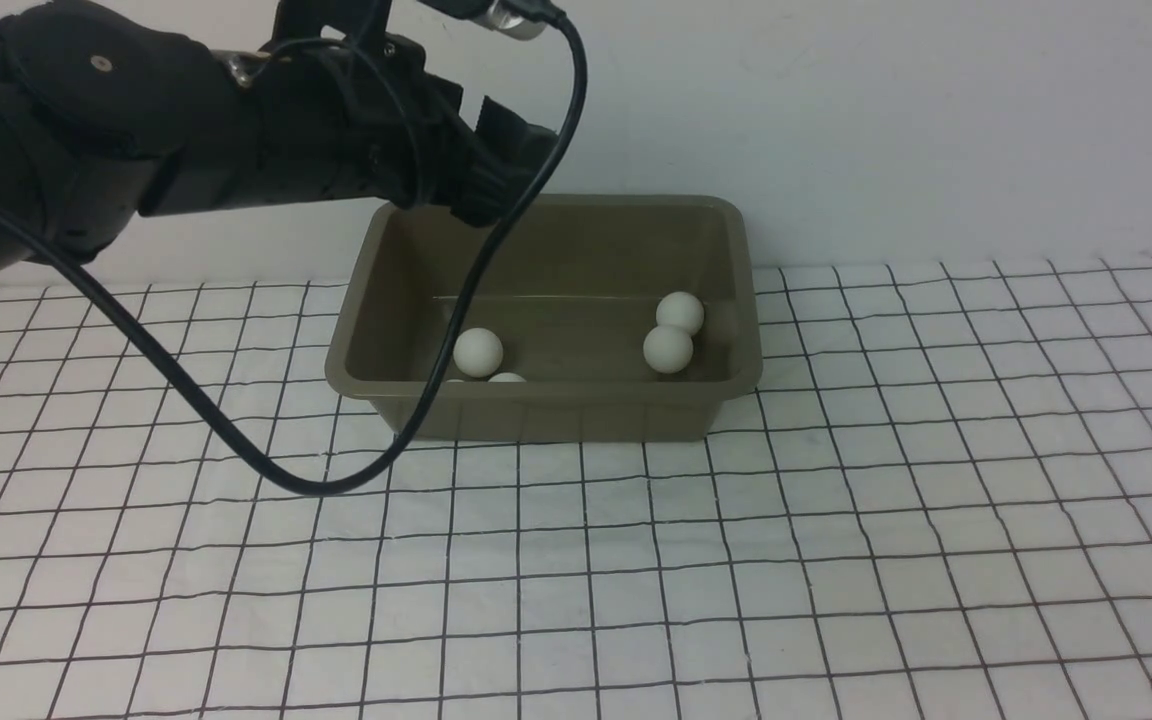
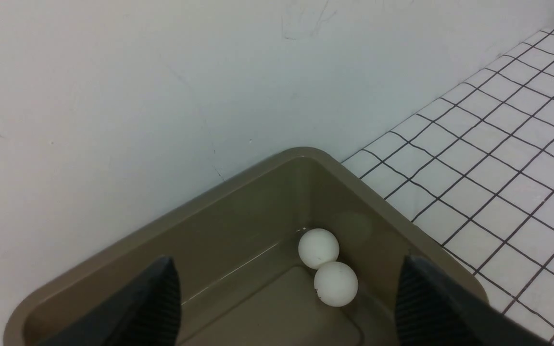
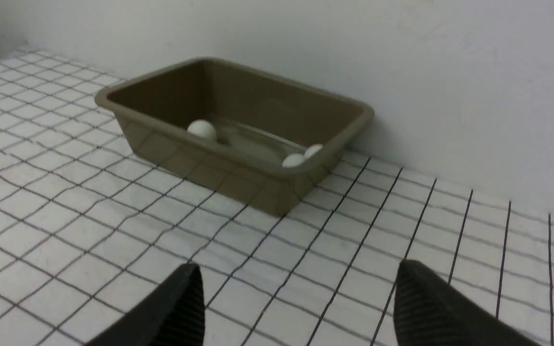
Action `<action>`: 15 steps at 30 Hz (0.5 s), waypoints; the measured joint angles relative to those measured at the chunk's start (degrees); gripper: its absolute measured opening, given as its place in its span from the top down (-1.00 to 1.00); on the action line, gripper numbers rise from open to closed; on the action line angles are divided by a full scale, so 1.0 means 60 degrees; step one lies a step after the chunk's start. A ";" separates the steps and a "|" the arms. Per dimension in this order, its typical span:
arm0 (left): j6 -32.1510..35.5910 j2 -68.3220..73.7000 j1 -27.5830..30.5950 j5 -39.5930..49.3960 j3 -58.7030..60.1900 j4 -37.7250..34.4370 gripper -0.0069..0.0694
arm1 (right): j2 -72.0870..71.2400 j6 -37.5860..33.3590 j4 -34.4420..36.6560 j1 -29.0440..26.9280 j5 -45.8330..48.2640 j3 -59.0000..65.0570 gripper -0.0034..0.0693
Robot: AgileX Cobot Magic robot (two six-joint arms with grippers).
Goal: Put the table tennis balls into the box on the white checkered tablecloth.
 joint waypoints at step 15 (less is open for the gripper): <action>0.0072 0.0000 0.0000 0.0063 0.0000 -0.0066 -0.60 | -0.0007 0.0152 0.0315 0.0000 0.0810 0.0203 -0.42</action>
